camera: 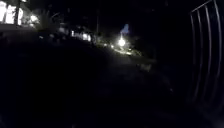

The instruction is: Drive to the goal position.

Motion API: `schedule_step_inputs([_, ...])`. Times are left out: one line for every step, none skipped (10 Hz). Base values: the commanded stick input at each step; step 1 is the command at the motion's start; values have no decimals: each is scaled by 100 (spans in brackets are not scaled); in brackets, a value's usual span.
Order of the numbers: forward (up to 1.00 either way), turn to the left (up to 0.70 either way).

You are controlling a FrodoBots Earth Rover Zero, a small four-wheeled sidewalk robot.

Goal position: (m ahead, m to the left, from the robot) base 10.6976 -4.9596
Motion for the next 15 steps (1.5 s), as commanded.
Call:
schedule_step_inputs([0, 0])
schedule_step_inputs([0, 0])
schedule_step_inputs([0, 0])
schedule_step_inputs([0, 0])
schedule_step_inputs([3, 0])
schedule_step_inputs([22, 0])
schedule_step_inputs([42, 0])
schedule_step_inputs([45, 0])
schedule_step_inputs([45, 0])
schedule_step_inputs([45, 0])
schedule_step_inputs([45, 0])
schedule_step_inputs([45, 0])
schedule_step_inputs([45, 0])
schedule_step_inputs([45, 0])
schedule_step_inputs([45, 0])
